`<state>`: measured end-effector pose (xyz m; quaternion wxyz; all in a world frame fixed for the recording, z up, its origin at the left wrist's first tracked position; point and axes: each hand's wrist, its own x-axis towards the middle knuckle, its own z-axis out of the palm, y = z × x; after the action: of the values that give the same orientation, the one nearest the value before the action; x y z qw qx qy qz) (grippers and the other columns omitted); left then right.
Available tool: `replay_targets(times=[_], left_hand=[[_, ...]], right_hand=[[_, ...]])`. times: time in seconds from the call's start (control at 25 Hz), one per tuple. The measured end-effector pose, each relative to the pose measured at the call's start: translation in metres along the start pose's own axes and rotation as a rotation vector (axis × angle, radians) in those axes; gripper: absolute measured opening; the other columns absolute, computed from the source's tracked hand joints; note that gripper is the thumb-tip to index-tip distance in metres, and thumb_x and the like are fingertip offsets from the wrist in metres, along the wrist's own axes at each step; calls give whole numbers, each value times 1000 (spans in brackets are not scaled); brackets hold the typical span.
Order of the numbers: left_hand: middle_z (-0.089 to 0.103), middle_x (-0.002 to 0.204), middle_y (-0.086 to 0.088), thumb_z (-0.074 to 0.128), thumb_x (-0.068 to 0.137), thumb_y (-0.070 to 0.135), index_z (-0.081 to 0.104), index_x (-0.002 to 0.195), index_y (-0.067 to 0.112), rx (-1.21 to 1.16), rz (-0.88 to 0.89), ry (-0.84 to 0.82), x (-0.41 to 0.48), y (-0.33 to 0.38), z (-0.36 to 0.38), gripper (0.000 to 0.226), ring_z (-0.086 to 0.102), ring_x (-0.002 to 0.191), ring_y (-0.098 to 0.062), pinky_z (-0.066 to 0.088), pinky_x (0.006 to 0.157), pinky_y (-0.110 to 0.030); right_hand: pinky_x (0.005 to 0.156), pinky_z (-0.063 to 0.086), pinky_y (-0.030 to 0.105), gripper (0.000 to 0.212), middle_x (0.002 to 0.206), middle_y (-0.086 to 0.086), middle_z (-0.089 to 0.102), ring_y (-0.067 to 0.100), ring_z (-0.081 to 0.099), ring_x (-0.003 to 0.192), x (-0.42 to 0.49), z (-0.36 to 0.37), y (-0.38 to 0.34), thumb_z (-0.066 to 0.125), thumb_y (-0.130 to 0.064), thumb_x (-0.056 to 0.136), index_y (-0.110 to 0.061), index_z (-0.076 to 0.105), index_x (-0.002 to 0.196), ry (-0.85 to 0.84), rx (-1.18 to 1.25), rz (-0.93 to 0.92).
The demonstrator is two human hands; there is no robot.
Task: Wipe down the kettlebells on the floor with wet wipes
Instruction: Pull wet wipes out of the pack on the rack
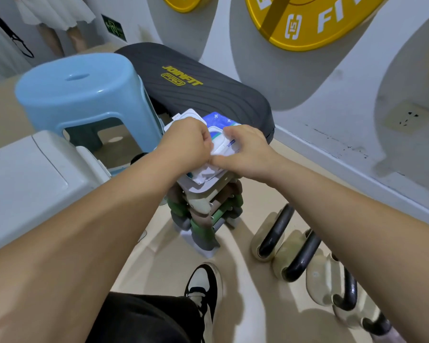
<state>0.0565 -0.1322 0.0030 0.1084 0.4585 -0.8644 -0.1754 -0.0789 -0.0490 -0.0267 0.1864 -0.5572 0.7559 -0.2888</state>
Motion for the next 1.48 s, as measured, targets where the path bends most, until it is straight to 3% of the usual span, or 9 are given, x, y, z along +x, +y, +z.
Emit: replay_targets(times=[0.16,0.32,0.48,0.64,0.8,0.96,1.12,1.28,1.48], left_hand=[[66,74,-11,65,85,17,65,84,4,-15,-106,-20,10,-1,3,12,61,72,-29,52,66,-35],[47,64,-2,58,91,19,48,69,15,197,-119,-137,11,8,-1,24,42,56,-19,33,50,-28],[51,75,-3,59,83,14,53,77,15,308,-36,-184,6,11,6,8,45,61,-17,30,49,-28],[48,97,-8,61,85,12,42,92,12,237,-2,-92,1,9,6,20,52,84,-28,37,62,-34],[47,98,-6,60,85,13,40,92,11,201,72,-2,2,6,7,21,55,89,-28,38,66,-34],[49,97,-5,56,91,13,48,103,8,90,101,59,0,4,-1,16,51,84,-26,38,67,-34],[55,94,-7,53,91,9,49,102,6,18,153,78,-3,3,-4,12,54,81,-27,41,65,-36],[50,84,2,45,98,9,50,104,7,-171,98,72,-1,3,-11,8,45,68,-13,35,55,-17],[44,54,-4,41,103,14,49,63,13,-790,-192,-1,3,-7,-10,41,39,51,-21,35,57,-27]], right_hand=[[97,43,34,75,120,1,51,21,45,117,0,-4,-4,83,-59,68,-18,58,125,-74,-92,-2],[98,48,43,77,122,1,50,22,47,117,-2,-5,-9,84,-59,66,-18,57,125,-87,-98,27],[99,49,44,81,125,0,50,20,49,119,-2,-5,-10,85,-54,66,-17,54,131,-92,-76,57],[97,50,47,87,123,-3,47,21,51,116,0,-6,-12,80,-62,62,-24,50,134,-135,-118,74],[99,48,46,99,116,-1,47,23,47,119,6,-10,-20,65,-76,43,-30,57,130,-114,-232,47],[97,48,46,83,109,-2,58,20,55,106,7,-8,-23,62,-72,44,-26,65,113,-23,-167,-25],[97,50,47,79,115,-8,54,18,59,102,4,-6,-26,80,-62,51,-31,60,121,-76,-139,39],[101,47,45,93,119,-9,50,19,58,108,12,-10,-30,81,-66,46,-28,56,128,-120,-175,52],[107,43,45,103,121,-14,45,18,57,116,9,-15,-27,86,-63,50,-26,51,139,-159,-131,72]])
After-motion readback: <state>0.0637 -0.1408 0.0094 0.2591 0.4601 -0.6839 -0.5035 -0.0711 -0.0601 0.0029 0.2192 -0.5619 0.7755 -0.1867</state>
